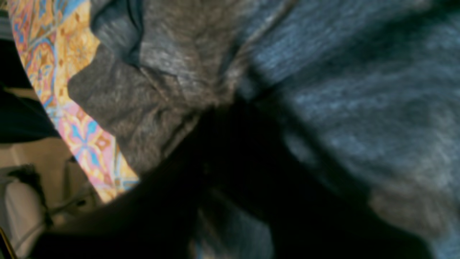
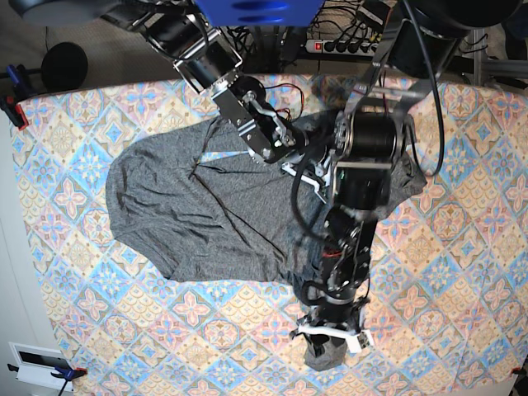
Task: Layout the t-shirt on the table in an organized manner, then fold the t-shirt properly
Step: 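Release the sleeve and move the left gripper to the shirt's shoulder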
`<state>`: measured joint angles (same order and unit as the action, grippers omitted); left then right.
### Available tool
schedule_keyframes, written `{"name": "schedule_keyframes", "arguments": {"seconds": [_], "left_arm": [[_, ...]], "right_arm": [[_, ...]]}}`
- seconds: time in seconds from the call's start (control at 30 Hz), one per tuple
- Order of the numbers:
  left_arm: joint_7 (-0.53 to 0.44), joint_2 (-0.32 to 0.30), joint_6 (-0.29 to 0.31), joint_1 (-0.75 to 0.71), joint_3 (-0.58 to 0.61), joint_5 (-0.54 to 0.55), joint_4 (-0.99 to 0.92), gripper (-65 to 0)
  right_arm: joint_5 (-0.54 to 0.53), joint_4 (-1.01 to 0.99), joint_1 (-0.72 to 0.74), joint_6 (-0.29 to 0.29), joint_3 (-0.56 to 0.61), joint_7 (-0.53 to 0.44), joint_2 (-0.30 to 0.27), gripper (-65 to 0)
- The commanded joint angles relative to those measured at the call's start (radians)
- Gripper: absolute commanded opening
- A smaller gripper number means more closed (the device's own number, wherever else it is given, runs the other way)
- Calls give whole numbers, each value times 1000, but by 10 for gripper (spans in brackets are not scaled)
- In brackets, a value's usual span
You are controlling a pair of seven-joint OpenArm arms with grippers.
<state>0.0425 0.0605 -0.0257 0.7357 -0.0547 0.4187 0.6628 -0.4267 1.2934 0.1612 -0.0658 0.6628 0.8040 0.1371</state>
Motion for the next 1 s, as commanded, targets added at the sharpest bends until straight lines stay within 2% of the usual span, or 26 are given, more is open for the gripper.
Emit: {"name": "schedule_keyframes", "arguments": {"seconds": [0.0,0.07,0.13,0.23,0.37,0.43,0.47,0.6,0.7,0.8,0.9,0.97], "left_arm": [[17,-29,4,9,-3,-1,88,-309],[112,-47,4,-57,-3,-1,243,-253],[201,-84,4,-138,-3,1,424,-235],[354,-149,4,-270,-3,1,713,-246],[609,-236,5,-446,-20,16,1029,-275],[742,-285,5,-534,-84,81,1142,-291],[805,-305,7,-581,-136,142,1176,-298],[1000,-388,7,-721,-422,486,1213,-318],[1092,-445,7,-818,-656,685,1176,-316],[1143,-489,7,-898,-787,757,1090,-315],[1147,-526,7,-954,-798,765,946,-283],[1147,-523,30,-977,-779,762,849,-239]], "right_arm": [[-19,48,24,-12,-4,-24,14,-534],[-19,102,24,-12,-4,-25,14,-478],[-19,151,24,-12,-5,-33,14,-433],[-19,236,30,-12,-30,-71,11,-387],[-19,372,24,-10,-166,-77,-26,-363],[-19,437,22,17,-234,-79,-89,-363],[-19,466,19,60,-268,-79,-126,-363],[-21,565,-82,208,-363,-79,-219,-363],[-25,605,-151,246,-418,-79,-261,-363],[-19,601,-202,246,-449,-79,-268,-362],[-19,588,-229,245,-496,-79,-268,-362],[-19,587,-234,245,-515,-79,-270,-361]]}}
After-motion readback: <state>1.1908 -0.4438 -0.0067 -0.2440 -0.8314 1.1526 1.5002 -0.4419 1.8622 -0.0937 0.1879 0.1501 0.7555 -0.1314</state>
